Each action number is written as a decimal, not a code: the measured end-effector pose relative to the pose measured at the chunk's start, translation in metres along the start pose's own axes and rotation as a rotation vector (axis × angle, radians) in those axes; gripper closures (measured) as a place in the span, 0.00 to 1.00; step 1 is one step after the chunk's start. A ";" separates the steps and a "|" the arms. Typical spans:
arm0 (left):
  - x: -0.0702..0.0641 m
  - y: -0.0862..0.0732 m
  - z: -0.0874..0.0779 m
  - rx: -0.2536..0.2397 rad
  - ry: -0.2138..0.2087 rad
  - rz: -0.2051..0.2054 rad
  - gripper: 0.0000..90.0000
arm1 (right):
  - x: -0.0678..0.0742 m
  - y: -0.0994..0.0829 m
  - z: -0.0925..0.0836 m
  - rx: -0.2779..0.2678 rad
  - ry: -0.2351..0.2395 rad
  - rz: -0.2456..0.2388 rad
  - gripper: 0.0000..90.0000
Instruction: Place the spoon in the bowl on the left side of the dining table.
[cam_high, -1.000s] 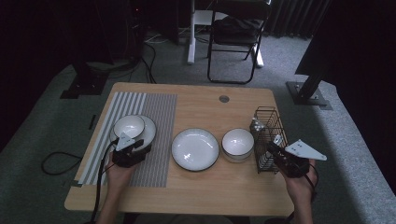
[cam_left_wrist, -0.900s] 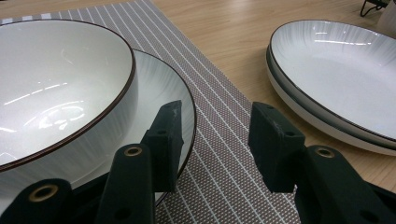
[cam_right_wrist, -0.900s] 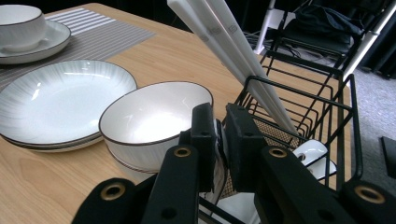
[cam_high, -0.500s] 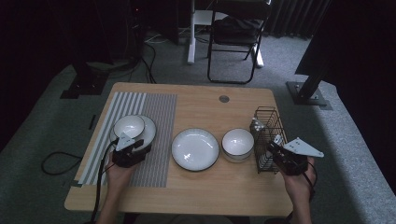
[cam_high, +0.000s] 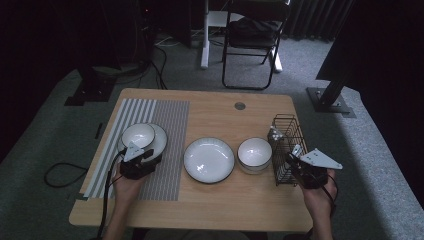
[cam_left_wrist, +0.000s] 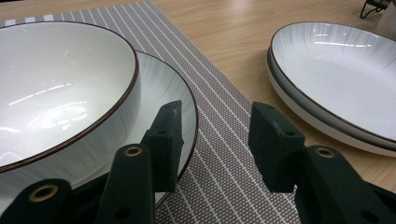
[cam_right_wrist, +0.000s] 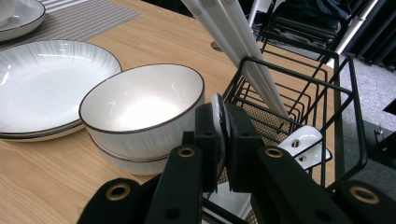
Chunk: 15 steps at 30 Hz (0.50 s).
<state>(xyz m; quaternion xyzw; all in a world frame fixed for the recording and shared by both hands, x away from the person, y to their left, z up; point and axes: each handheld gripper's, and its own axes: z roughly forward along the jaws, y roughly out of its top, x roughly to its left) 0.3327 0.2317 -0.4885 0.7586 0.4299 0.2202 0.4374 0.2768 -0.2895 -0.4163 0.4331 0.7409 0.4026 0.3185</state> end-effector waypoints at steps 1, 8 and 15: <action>0.000 0.000 0.000 0.000 0.000 -0.001 0.62 | 0.001 0.001 -0.001 -0.002 -0.003 -0.003 0.94; 0.000 0.000 0.000 0.001 -0.002 0.001 0.62 | 0.000 0.006 -0.008 -0.023 -0.007 -0.006 0.94; 0.000 0.000 0.001 0.003 -0.002 0.002 0.62 | 0.002 0.016 -0.016 -0.042 -0.033 -0.034 0.94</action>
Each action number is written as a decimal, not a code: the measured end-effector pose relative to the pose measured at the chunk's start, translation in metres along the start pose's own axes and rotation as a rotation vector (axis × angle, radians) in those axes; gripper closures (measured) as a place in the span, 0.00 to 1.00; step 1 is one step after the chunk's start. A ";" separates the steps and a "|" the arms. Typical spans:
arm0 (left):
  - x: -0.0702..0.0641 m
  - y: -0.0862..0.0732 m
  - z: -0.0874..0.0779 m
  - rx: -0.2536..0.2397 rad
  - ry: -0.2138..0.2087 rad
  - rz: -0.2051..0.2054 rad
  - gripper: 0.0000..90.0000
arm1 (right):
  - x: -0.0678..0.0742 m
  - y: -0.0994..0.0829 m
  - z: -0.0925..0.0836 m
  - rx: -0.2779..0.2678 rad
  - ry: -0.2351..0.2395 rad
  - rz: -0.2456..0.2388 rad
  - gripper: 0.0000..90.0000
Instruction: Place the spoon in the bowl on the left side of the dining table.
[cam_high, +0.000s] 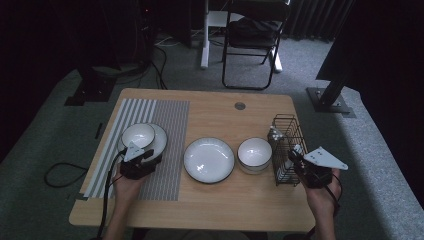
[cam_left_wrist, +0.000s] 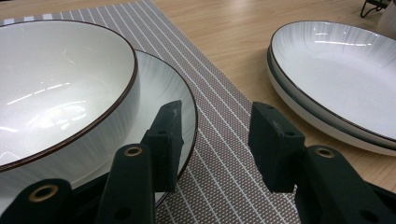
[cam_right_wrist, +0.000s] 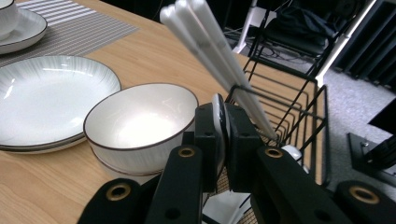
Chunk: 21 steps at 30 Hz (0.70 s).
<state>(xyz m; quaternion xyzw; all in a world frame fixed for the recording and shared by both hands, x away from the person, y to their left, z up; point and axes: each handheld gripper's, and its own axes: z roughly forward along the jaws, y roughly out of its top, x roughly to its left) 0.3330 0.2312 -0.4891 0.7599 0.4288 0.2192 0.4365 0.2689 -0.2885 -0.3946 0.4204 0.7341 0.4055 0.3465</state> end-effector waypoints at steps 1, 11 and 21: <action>0.000 0.000 0.000 -0.001 0.000 0.000 0.62 | 0.000 0.001 -0.001 -0.002 -0.002 -0.001 0.94; 0.000 0.000 0.001 0.002 -0.001 -0.002 0.62 | 0.003 0.026 -0.017 -0.052 -0.029 -0.047 0.94; 0.000 0.000 0.000 -0.001 0.001 0.000 0.62 | 0.012 0.055 -0.034 -0.101 -0.033 -0.120 0.94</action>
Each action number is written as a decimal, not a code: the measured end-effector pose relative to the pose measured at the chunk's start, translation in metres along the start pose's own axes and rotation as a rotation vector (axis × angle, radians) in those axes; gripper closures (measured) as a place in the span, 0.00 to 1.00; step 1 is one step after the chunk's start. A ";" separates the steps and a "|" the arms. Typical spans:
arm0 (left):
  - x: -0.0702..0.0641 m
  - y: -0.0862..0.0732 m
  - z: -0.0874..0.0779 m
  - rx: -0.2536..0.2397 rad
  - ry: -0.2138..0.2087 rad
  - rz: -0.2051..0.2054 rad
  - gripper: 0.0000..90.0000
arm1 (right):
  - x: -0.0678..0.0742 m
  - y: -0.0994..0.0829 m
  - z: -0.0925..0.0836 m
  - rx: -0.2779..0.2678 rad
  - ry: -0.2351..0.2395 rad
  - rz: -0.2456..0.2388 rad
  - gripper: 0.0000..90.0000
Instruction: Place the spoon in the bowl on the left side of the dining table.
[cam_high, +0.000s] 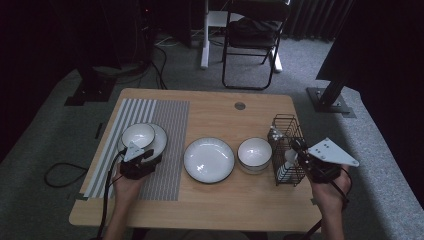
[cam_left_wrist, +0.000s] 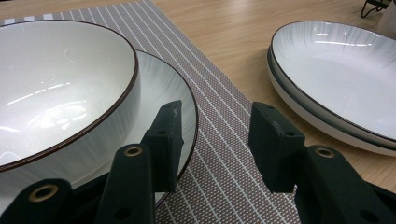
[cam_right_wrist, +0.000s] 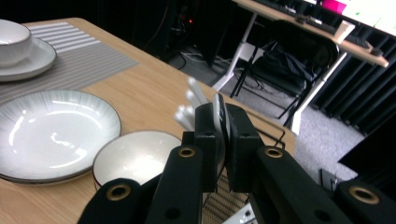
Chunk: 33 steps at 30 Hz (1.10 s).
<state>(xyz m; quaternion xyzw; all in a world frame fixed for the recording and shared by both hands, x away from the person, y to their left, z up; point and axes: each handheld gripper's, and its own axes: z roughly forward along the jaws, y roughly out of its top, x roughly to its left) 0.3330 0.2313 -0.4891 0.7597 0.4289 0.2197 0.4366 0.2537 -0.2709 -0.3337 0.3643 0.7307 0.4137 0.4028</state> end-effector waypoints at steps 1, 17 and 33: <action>0.000 0.000 0.000 0.000 0.000 0.000 0.62 | 0.001 0.003 -0.002 -0.006 0.001 -0.010 0.94; 0.000 0.000 -0.002 -0.009 0.003 -0.004 0.62 | 0.038 0.022 0.004 -0.048 0.123 -0.087 0.94; 0.003 0.001 -0.006 -0.025 0.012 -0.008 0.62 | 0.077 0.028 0.050 -0.052 0.329 -0.070 0.94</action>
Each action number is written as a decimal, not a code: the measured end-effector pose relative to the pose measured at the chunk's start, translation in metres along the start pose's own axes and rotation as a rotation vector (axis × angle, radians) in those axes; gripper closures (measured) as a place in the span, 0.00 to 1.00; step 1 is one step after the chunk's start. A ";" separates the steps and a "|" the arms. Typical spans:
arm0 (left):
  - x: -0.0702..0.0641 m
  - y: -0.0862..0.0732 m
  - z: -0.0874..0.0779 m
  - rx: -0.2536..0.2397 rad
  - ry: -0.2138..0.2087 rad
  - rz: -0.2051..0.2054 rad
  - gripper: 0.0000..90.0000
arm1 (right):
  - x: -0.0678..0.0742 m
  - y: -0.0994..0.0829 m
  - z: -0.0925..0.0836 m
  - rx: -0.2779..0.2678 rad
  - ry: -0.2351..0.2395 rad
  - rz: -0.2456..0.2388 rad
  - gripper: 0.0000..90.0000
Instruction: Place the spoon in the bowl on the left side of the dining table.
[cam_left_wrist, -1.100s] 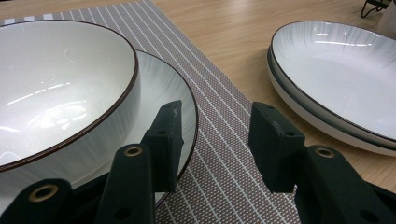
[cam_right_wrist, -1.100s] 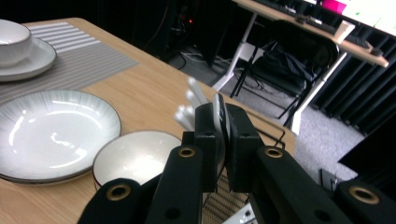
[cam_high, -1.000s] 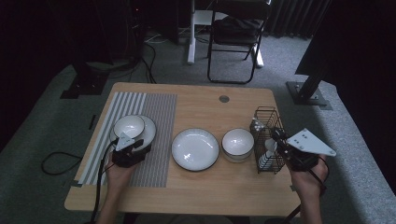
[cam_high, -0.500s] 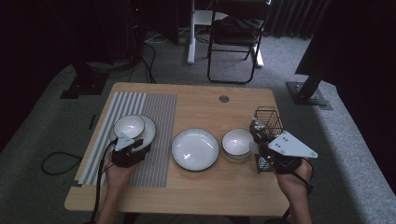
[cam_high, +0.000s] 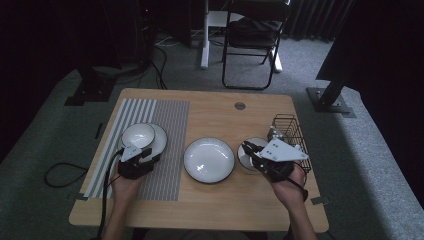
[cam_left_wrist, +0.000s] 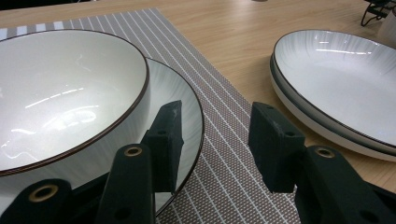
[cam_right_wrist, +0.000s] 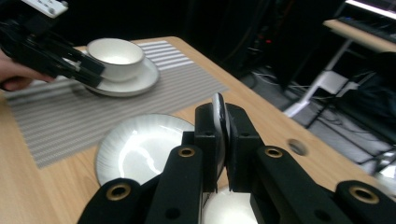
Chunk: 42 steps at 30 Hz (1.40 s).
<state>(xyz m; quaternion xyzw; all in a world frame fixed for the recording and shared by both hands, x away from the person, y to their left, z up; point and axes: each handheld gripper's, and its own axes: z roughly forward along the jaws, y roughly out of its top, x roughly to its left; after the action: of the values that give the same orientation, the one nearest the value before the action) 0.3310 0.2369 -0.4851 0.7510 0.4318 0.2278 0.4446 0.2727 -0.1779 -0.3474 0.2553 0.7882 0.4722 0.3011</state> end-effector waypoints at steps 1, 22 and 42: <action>0.000 0.000 0.000 -0.001 0.000 0.000 0.62 | 0.000 0.000 0.004 -0.003 0.013 0.003 0.94; 0.004 0.000 -0.005 -0.015 0.008 -0.012 0.62 | 0.010 0.012 0.077 -0.017 0.157 0.015 0.94; 0.011 0.001 -0.012 -0.032 0.023 -0.029 0.62 | 0.026 0.043 0.138 -0.030 0.247 -0.014 0.94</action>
<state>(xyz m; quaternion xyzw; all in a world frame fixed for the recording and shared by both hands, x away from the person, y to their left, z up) 0.3286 0.2515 -0.4788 0.7348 0.4441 0.2369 0.4547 0.3590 -0.0606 -0.3660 0.1853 0.8137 0.5098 0.2089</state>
